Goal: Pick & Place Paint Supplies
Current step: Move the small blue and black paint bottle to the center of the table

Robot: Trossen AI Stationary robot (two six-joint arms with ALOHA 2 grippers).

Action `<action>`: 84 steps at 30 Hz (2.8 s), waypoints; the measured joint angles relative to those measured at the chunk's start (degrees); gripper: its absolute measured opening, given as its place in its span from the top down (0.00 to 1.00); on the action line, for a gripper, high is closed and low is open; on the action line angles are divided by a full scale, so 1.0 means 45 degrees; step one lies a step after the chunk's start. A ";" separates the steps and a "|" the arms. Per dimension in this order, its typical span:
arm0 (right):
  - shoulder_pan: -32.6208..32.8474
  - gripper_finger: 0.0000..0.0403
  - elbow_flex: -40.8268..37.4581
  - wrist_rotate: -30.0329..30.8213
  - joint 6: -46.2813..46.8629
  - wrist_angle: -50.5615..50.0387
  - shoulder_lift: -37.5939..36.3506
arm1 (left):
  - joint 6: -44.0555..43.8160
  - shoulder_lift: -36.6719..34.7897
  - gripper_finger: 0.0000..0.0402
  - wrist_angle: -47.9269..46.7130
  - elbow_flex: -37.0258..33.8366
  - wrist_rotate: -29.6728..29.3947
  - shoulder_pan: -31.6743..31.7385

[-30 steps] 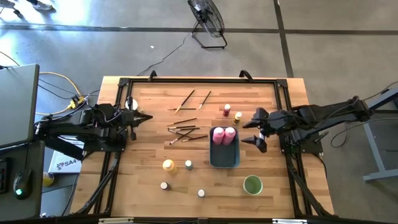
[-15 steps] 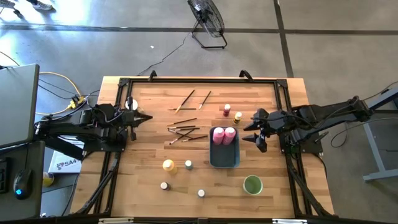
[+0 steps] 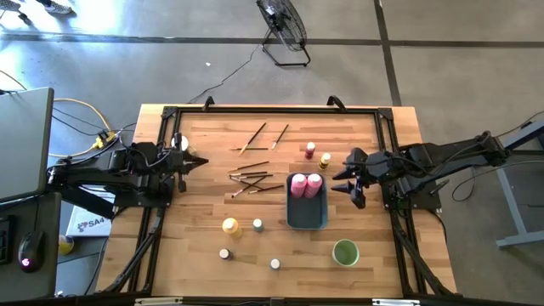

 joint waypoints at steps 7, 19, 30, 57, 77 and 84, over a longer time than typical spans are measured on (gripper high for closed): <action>0.0000 0.60 0.0000 -0.0047 -0.0356 -0.0005 0.0000 | -0.0034 -0.0005 1.00 0.0005 0.0000 -0.0016 0.0000; 0.0000 0.60 0.0000 0.0371 -0.0286 0.0010 0.0000 | -0.0049 -0.0005 1.00 0.0005 0.0000 0.0269 0.0000; -0.0004 0.60 0.0000 0.1261 -0.0334 0.1116 0.0005 | -0.0806 -0.0003 1.00 0.0005 0.0000 0.0947 -0.0005; 0.0000 0.60 0.0000 0.1609 -0.2422 0.5203 0.2135 | -0.2021 0.0000 1.00 -0.0010 0.0000 0.3434 -0.0005; 0.0000 0.60 0.0000 0.1573 -0.4294 0.7883 0.3968 | -0.3485 0.1497 1.00 0.0999 -0.0005 0.5221 -0.0005; 0.0000 0.60 0.0000 0.1570 -0.4299 0.8446 0.5030 | -0.2500 0.2981 1.00 0.2494 -0.0005 0.5213 -0.0005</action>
